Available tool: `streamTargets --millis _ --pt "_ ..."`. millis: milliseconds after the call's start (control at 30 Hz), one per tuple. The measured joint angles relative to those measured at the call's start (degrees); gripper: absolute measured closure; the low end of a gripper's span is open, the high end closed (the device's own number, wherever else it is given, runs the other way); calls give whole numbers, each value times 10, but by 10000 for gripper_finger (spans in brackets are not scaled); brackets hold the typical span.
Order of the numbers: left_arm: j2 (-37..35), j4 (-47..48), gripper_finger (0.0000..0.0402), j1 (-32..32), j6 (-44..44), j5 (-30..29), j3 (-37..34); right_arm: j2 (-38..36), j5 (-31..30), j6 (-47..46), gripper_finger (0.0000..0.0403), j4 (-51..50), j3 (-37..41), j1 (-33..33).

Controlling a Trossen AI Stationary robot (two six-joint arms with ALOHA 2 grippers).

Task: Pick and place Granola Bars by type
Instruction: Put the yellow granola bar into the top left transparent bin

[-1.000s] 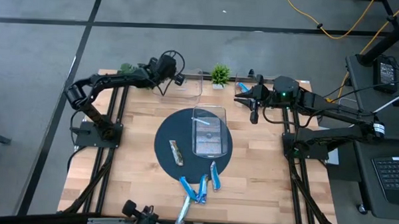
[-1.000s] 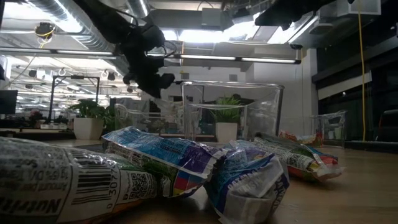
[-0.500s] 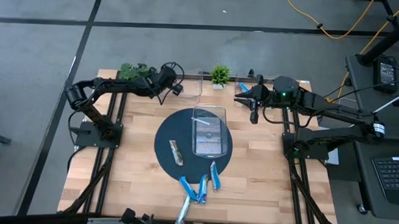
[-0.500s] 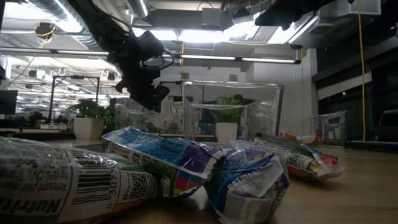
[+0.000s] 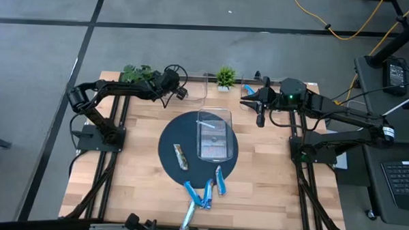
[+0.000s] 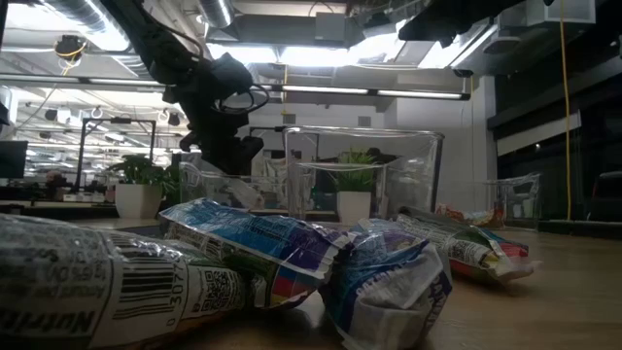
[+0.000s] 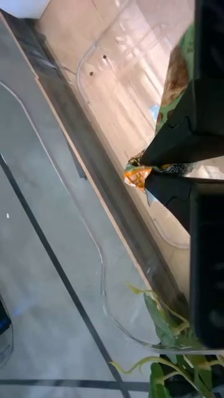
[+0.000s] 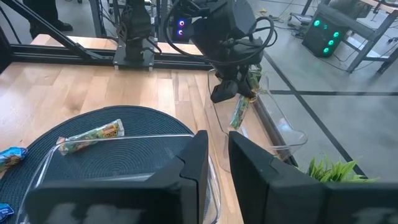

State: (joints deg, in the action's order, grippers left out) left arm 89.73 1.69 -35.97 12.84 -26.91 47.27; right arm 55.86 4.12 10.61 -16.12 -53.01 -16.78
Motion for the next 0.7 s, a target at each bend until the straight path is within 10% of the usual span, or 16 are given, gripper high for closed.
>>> streamTargets --millis 700 --pt "-138 48 252 43 -295 117 113 0 0 19 335 0 0 0"
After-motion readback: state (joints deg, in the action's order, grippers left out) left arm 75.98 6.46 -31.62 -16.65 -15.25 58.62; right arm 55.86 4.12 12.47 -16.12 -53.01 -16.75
